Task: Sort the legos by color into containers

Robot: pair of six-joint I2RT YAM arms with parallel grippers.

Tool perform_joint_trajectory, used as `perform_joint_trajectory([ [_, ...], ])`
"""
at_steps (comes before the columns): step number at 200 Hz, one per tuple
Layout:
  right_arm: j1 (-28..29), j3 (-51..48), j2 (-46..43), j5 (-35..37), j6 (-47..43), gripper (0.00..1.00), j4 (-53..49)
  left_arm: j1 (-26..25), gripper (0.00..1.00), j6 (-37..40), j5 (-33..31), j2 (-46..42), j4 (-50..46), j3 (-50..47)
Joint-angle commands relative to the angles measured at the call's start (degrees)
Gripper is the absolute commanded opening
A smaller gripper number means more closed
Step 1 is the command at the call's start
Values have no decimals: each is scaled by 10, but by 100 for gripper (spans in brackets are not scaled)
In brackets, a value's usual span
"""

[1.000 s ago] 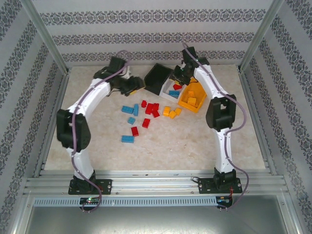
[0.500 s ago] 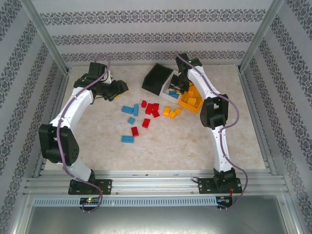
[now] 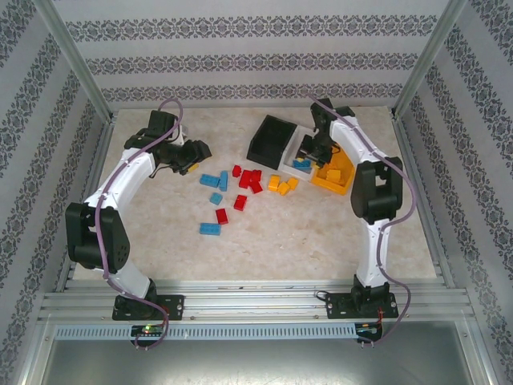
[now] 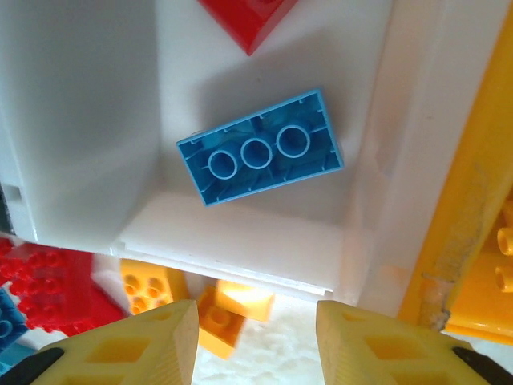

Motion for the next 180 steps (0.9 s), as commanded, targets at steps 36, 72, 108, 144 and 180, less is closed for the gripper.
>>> perform_joint_trajectory([
  [36, -20, -78, -39, -1, 73, 49, 19, 5, 56, -21, 2, -22, 34, -20],
  [72, 7, -19, 8, -7, 239, 50, 31, 5, 56, -9, 1, -17, 20, -8],
  [108, 36, 56, 26, 106, 359, 48, -9, 5, 56, 4, 6, -20, 6, -11],
  [144, 34, 86, 40, 153, 423, 44, -56, 8, 56, 24, 14, -25, -16, -13],
  [180, 27, 36, 22, 154, 476, 41, -39, 10, 56, 28, 17, -24, -20, -16],
])
